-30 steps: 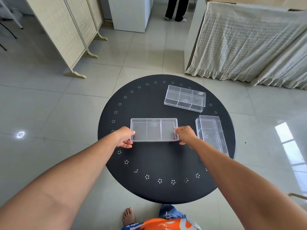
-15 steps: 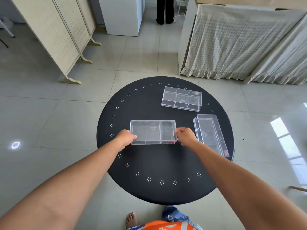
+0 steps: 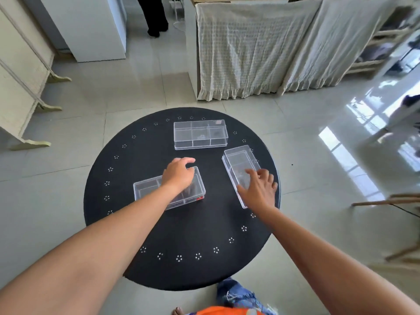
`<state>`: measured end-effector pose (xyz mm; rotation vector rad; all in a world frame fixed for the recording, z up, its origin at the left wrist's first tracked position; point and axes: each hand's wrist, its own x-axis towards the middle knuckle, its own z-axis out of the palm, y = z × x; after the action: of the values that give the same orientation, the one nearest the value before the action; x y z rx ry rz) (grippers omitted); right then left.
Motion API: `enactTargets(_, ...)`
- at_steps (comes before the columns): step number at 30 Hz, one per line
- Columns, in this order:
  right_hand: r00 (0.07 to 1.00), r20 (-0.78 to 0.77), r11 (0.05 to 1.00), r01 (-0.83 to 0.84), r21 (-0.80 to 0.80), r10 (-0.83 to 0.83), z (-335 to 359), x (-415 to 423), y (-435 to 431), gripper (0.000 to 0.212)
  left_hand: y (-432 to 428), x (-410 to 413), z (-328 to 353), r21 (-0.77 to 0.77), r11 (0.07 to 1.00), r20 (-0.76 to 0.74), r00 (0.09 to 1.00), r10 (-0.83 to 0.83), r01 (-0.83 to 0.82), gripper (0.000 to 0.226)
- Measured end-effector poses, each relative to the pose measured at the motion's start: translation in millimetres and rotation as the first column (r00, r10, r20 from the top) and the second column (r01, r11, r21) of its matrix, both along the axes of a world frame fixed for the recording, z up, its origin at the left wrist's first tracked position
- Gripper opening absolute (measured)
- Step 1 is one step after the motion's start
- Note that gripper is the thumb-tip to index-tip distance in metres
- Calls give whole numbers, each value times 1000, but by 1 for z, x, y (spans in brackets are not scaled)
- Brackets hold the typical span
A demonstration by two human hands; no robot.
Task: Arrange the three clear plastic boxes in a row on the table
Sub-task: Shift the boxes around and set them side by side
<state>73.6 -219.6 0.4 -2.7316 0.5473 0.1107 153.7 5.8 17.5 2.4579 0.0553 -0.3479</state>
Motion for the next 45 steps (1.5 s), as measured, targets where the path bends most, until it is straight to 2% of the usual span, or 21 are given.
enactTargets(4, 984, -96, 987, 154, 42, -150, -6, -25, -15, 105, -49, 15, -1, -14, 990, -47, 989, -141, 141, 48)
enactTargets(7, 971, -165, 981, 186, 58, -174, -16, -36, -22, 118, -86, 29, -2, -46, 972, -67, 970, -232, 229, 59)
enactTargets(9, 968, -179, 978, 195, 81, -178, -23, -39, -26, 115, -108, 38, -3, -73, 962, -92, 958, -270, 264, 66)
enactTargets(15, 976, -82, 937, 215, 275, -200, -39, -43, -41, 82, -143, 60, -14, -145, 952, -229, 928, -296, 268, 77)
enactTargets(19, 974, 27, 897, 198, 395, -227, -33, -45, -60, 73, -148, 63, -19, -213, 958, -212, 948, -239, 194, 69)
enactTargets(24, 951, 30, 713, 210, 669, -308, -16, -26, -91, 47, -147, 70, -12, -393, 918, -177, 975, -137, 57, 58)
enactTargets(27, 933, -52, 521, 245, 818, -357, -5, -6, -115, 34, -144, 74, -6, -487, 873, -201, 968, -151, 34, 59)
enactTargets(29, 921, -194, 380, 322, 867, -339, -3, 8, -130, 41, -138, 74, 2, -498, 867, -228, 961, -157, 24, 61)
enactTargets(31, 892, -366, 305, 438, 846, -266, -1, 21, -140, 60, -131, 73, 7, -500, 866, -262, 951, -162, 10, 65)
enactTargets(35, 837, -537, 305, 541, 783, -107, -1, 51, -142, 86, -121, 70, 10, -458, 887, -308, 947, -92, -62, 72)
enactTargets(39, 794, -605, 387, 578, 719, -64, 5, 71, -141, 106, -121, 60, 4, -402, 890, -391, 919, 46, -216, 81)
enactTargets(41, 789, -612, 401, 580, 709, -57, 5, 78, -142, 104, -123, 55, -1, -353, 889, -446, 888, 115, -293, 83)
enactTargets(45, 826, -561, 493, 514, 702, -62, 7, 94, -143, 80, -136, 50, 2, -316, 857, -514, 833, 206, -407, 86)
